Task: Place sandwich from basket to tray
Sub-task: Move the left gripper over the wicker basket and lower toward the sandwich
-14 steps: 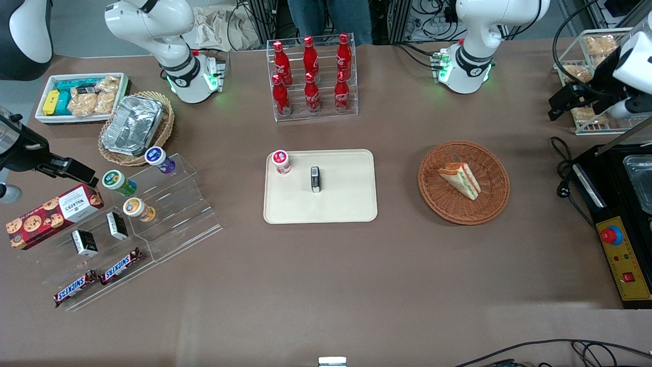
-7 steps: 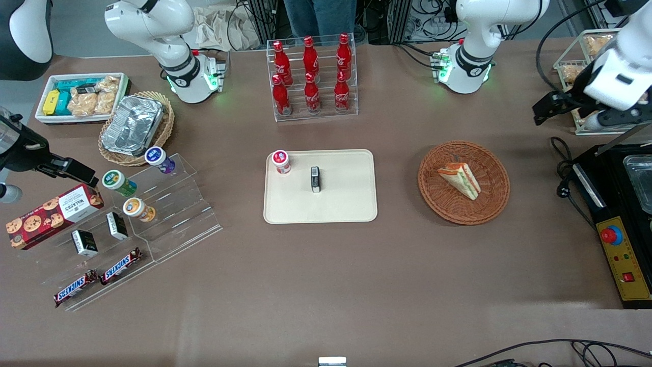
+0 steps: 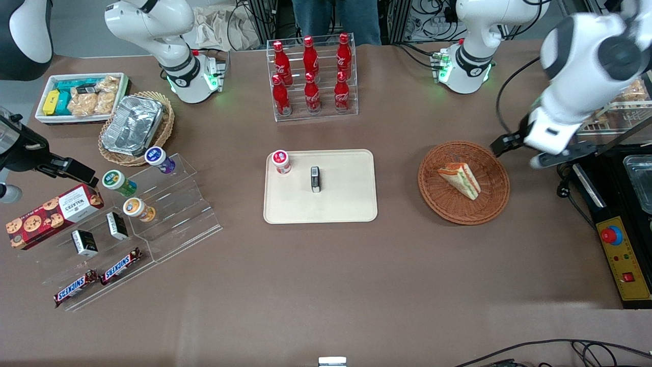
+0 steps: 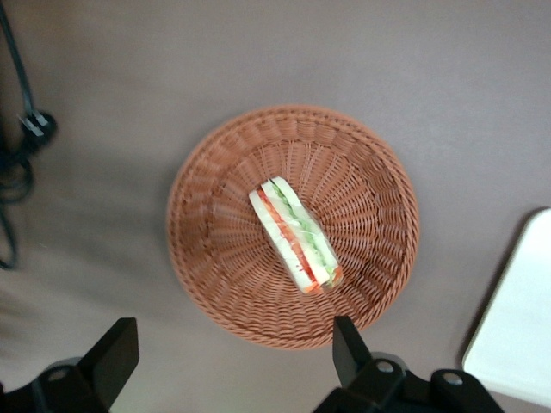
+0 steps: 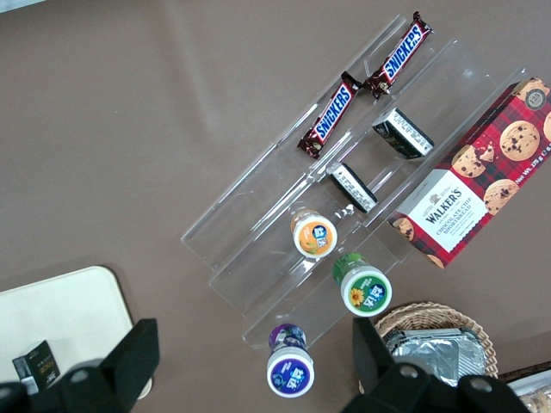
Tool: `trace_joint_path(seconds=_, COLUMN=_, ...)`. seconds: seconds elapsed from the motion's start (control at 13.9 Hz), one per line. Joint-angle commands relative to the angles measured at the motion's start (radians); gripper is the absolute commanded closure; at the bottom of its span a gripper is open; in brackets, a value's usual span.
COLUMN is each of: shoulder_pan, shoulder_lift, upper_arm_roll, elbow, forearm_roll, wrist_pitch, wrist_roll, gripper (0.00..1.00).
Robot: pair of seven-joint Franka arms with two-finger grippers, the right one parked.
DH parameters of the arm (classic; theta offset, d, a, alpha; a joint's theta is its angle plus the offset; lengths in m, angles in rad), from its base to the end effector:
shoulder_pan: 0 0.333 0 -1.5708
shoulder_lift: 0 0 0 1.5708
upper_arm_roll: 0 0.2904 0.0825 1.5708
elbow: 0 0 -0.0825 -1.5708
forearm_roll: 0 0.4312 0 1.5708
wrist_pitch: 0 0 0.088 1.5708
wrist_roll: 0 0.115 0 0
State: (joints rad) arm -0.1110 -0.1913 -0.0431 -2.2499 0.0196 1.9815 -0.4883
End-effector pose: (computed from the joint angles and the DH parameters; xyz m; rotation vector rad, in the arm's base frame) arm 0.5182 -0.0791 0.3831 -3.0499 -0.5028 0.1008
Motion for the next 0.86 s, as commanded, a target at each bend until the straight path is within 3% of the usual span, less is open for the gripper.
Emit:
trace_joint_path(seconds=0.0, shoulder_pan=-0.015, shoulder_lift=0.05, upper_arm_roll=-0.003, elbow=-0.039, forearm_roll=0.007, wrist_pitch=0.04, wrist_roll=-0.094, gripper=0.01)
trace_joint_path(seconds=0.22, shoulder_pan=-0.046, shoulder_lift=0.121, upper_arm_roll=-0.003, elbow=-0.019, forearm_roll=-0.009, wrist_pitch=0.094, wrist_roll=-0.223, gripper=0.01)
trace_joint_path(seconds=0.43, shoulder_pan=-0.046, shoulder_lift=0.157, upper_arm_roll=-0.003, elbow=-0.022, forearm_roll=-0.121, wrist_pitch=0.167, wrist_roll=-0.26, gripper=0.01)
trace_joint_path(seconds=0.65, shoulder_pan=-0.05, shoulder_lift=0.196, upper_arm_roll=-0.003, elbow=-0.043, forearm_roll=-0.122, wrist_pitch=0.244, wrist_roll=-0.32, gripper=0.02)
trace_joint_path(seconds=0.79, shoulder_pan=-0.053, shoulder_lift=0.182, upper_arm_roll=-0.003, elbow=-0.144, forearm_roll=-0.13, wrist_pitch=0.375, wrist_roll=-0.329, gripper=0.02)
